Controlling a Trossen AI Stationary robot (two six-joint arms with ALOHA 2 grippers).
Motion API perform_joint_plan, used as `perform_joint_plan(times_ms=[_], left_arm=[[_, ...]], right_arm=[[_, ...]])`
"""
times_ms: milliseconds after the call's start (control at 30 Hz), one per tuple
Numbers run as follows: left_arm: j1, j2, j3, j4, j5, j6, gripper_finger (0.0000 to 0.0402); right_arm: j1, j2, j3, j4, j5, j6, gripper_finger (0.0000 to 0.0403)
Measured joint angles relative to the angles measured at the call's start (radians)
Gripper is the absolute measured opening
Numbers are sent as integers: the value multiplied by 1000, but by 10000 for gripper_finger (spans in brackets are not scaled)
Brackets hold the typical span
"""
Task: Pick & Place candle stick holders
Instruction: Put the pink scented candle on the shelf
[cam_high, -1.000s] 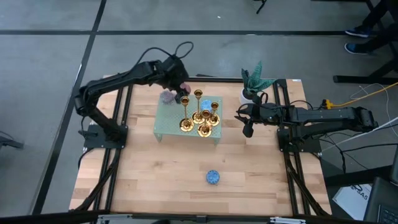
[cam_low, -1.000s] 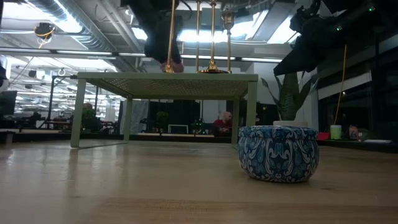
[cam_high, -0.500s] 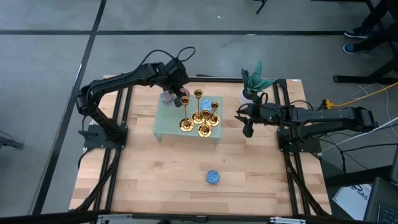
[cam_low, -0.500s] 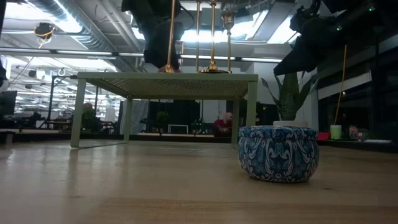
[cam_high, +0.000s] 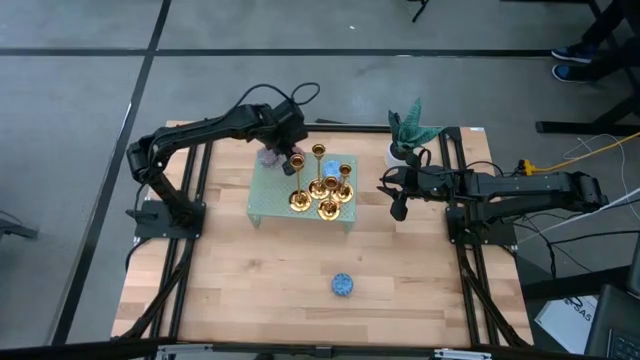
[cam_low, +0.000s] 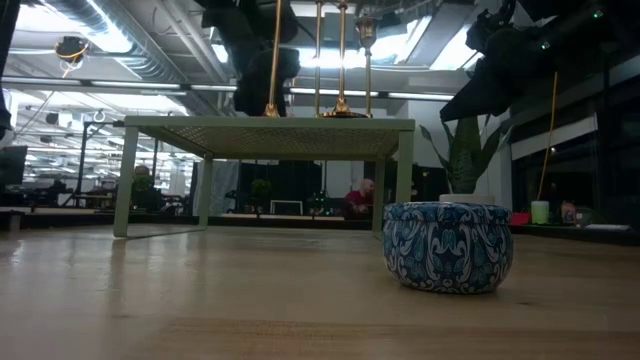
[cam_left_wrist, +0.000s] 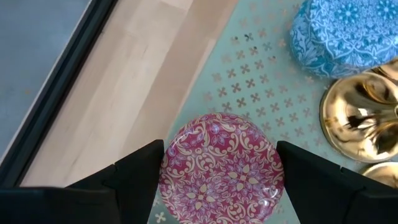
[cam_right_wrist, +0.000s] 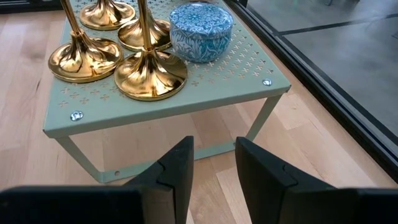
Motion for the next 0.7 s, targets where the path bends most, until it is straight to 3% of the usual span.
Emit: perform_joint_plan(times_ms=[700], left_arm=[[0, 0, 24, -66, 8, -7, 312]], right_arm=[[0, 0, 0, 0, 0, 0, 122]])
